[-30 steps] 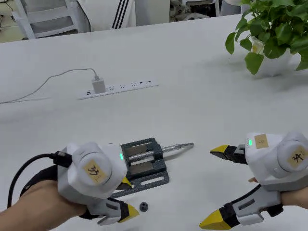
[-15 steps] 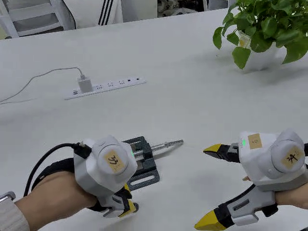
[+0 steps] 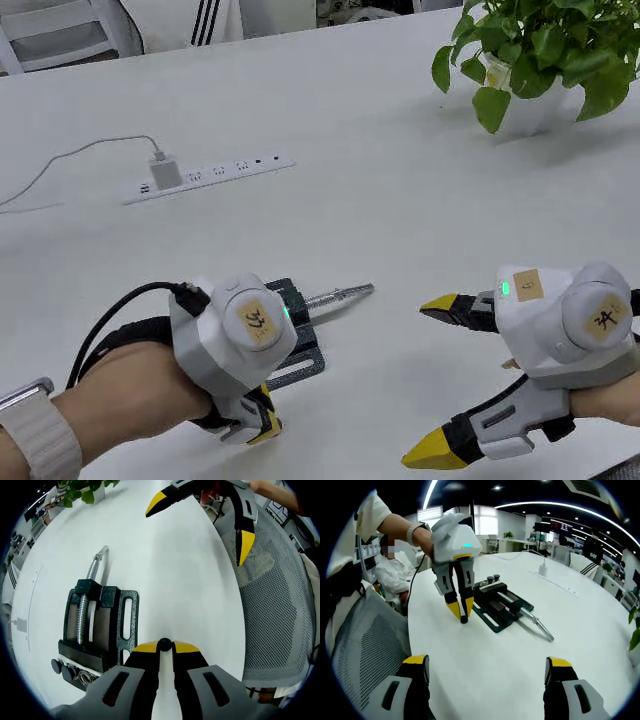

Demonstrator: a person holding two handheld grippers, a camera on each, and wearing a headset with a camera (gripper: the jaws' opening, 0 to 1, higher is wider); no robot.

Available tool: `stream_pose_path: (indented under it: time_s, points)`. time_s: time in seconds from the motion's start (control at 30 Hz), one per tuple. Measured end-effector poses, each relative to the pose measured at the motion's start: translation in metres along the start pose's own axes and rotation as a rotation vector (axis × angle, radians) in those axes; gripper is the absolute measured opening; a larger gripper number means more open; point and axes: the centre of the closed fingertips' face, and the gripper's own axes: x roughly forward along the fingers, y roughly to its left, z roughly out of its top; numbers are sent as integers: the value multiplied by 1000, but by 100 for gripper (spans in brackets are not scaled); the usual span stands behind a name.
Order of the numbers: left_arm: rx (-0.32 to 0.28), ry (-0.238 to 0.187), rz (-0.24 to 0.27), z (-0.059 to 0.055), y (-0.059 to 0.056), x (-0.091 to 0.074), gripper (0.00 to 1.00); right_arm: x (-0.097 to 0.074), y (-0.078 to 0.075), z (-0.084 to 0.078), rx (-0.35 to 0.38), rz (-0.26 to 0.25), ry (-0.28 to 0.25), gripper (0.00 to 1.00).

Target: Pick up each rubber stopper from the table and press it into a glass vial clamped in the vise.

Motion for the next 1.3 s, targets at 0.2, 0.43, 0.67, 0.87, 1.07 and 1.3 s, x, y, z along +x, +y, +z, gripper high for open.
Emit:
stream_pose_path:
  time_s: [0.2,0.43,0.67,0.87,1.07,1.3]
  points:
    - [10,32,-1,-2,1,4,6,1,3,-1,1,4,1,94]
    - [-48,76,-3,-2,3,6,6,1,2,3,9,2,-22,92]
    - [-103,64,-12,-4,4,4,5,6,10,7,7,17,-32,91]
    - [-129,31,-4,-5,4,2,5,9,16,7,5,32,-32,91]
    - [-320,-149,-29,8,7,-13,5,7,19,18,1,35,-58,90]
    - [-566,-367,-107,21,9,-36,5,8,21,34,-16,32,-100,88]
